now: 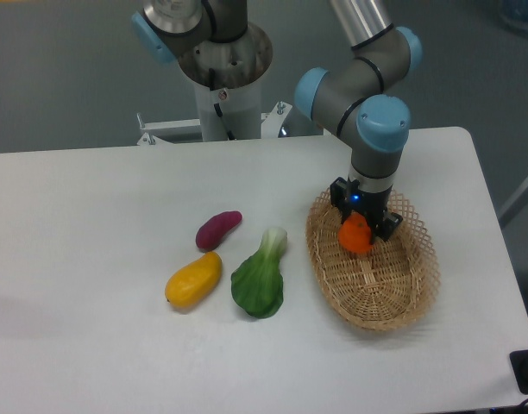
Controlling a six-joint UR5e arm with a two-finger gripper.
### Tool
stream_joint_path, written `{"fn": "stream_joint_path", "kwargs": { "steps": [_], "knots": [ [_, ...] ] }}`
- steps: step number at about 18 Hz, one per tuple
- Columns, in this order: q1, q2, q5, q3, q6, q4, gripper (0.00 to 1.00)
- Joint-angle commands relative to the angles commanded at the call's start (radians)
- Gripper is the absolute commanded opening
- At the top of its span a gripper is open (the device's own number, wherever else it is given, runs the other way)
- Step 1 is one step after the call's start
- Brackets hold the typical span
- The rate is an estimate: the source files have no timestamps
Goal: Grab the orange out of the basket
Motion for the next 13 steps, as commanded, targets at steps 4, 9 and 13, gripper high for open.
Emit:
{"fn": "stream_joint_path", "kwargs": {
  "steps": [4,9,13],
  "knots": [
    [0.000,0.034,-0.115,0.038,-0.093,-0.002,0.67],
    [-0.011,0.089,-0.251,0.097,-0.199,-0.002,0.67],
    [-0.002,0.132,-0.354,0.104,-0.276,-0.003,0.67]
  ]
}}
